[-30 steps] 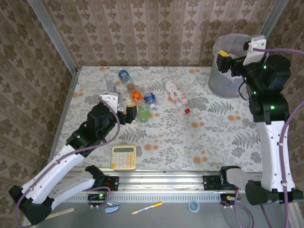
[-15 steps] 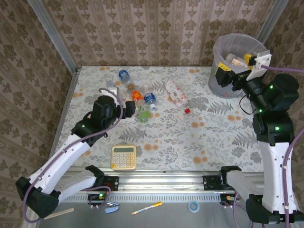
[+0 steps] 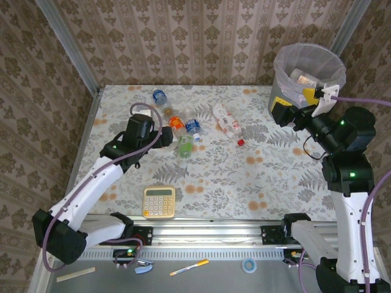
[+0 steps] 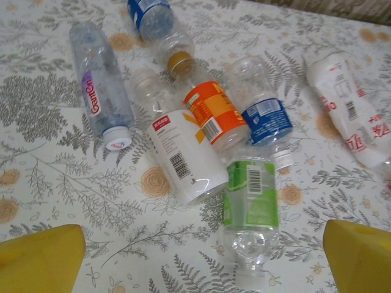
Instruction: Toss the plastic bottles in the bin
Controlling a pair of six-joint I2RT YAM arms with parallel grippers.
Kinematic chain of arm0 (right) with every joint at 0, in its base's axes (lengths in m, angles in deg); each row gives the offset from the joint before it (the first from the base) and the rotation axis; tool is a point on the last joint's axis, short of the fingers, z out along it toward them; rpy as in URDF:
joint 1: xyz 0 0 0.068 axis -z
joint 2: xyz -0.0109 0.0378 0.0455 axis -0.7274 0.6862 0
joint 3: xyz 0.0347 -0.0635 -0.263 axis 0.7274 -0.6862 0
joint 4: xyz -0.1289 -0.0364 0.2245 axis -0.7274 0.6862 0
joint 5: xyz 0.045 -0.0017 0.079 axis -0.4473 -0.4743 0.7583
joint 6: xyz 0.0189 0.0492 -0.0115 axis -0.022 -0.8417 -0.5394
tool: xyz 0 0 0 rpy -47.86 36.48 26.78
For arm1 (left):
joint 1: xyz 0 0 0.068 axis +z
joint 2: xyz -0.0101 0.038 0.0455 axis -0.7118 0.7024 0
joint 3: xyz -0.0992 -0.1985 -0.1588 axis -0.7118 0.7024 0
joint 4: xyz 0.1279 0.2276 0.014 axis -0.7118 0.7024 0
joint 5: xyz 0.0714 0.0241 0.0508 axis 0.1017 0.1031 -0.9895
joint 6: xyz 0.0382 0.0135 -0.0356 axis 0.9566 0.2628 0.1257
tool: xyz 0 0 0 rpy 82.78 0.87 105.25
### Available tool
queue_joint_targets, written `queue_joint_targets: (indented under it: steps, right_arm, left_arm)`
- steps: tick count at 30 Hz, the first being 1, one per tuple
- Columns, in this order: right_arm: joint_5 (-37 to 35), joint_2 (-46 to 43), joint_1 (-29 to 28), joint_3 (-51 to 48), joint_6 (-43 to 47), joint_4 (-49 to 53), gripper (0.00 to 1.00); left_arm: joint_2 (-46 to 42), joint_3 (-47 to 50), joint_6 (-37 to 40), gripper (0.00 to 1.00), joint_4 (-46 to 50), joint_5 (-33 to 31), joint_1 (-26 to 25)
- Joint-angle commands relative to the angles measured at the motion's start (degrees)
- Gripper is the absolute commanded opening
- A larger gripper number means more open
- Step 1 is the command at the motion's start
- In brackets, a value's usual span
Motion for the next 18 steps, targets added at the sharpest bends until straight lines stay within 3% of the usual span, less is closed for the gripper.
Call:
queue_joint_targets:
  steps: [1,10,18]
  right_arm:
    - [2.44,-1.98,0.11,-1.7,-1.74,1.93,1.0]
    - [4.28,-3.47,0.17,-5.36,-2.65,4.07,1.0]
    - [4.84,-4.23,0.0,-7.08,-3.58,5.31,1.0]
  left_arm:
    - [2.7,-3.34,-1.9,1.0,2.53,1.81,1.26]
    - [13.1,-8.61,-0.82,1.0,5.53,1.33,3.69]
    - [20.65,-10.01,-2.58,1.0,2.59,5.11,4.05]
